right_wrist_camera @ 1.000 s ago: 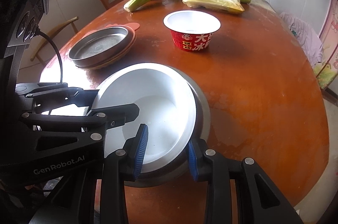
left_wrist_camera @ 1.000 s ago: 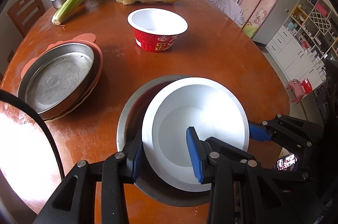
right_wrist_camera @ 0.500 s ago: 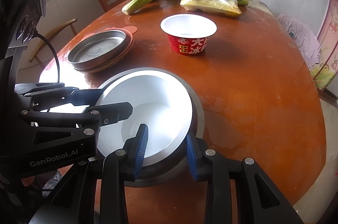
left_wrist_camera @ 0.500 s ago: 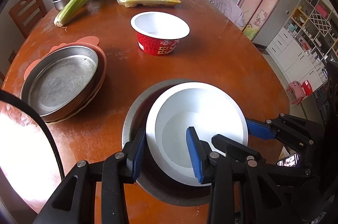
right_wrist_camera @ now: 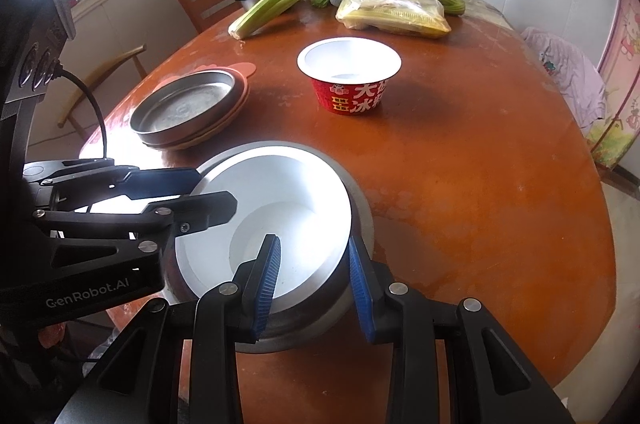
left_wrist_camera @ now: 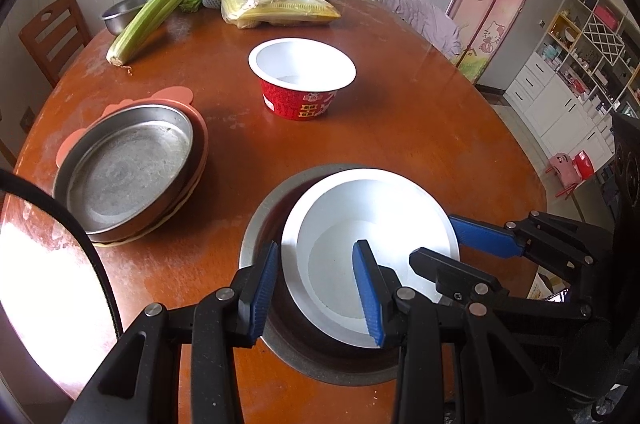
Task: Organize plates and bowls
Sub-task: 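Open the left gripper and withdraw from the white bowl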
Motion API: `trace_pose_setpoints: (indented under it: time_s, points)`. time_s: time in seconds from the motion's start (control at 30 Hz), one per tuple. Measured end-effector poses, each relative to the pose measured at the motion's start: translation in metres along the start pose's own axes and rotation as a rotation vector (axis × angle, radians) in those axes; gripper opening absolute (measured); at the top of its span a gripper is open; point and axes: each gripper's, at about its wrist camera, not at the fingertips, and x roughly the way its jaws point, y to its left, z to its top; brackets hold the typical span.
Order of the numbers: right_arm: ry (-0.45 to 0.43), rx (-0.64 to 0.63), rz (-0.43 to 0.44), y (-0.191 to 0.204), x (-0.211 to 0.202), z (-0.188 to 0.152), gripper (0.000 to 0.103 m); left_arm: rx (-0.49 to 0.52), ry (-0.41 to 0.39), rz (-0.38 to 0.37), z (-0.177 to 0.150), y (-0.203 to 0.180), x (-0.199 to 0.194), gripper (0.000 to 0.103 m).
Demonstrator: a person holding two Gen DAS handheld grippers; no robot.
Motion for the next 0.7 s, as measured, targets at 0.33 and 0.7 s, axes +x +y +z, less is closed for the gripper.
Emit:
trace_pose_setpoints:
  time_s: [0.33, 0.7]
  points:
    - [-0.026, 0.009, 0.007, -0.005, -0.009, 0.006, 0.036, 0.023, -0.045, 0.036, 0.007, -0.004, -0.013, 0.046]
    - [-0.045, 0.036, 0.025, -0.014, -0.015, 0.017, 0.036, 0.04, -0.075, 0.063, 0.022, -0.005, -0.019, 0.056]
